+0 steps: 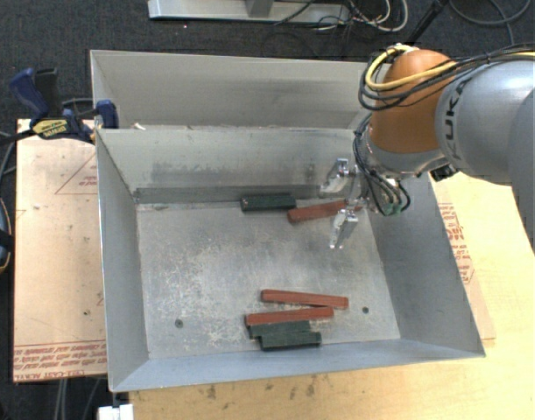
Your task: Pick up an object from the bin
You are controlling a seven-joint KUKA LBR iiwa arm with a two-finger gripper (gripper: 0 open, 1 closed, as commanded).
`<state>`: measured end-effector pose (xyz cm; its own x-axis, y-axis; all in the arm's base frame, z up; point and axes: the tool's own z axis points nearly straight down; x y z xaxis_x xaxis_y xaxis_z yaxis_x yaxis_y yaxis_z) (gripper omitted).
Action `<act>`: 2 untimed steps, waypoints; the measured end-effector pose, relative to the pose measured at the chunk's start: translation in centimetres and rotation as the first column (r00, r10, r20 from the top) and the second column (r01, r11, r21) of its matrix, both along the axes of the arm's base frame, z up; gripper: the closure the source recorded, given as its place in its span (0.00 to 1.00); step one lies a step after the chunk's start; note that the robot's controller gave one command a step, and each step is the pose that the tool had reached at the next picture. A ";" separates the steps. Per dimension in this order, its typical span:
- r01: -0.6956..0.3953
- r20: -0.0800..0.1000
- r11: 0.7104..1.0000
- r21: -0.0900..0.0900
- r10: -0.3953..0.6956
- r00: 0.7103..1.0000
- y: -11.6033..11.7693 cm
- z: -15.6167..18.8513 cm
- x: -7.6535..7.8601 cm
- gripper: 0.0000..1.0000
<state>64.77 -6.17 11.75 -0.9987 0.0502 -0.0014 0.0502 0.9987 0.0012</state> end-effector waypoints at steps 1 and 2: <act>-0.043 0.017 0.999 -0.002 0.043 0.999 -1.4 -3.9 1.5 1.00; -0.043 0.017 0.999 -0.002 0.043 0.999 -1.4 -3.9 1.5 1.00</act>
Offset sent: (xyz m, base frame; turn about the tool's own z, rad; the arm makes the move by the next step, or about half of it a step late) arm 0.0000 0.0000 0.0000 0.0000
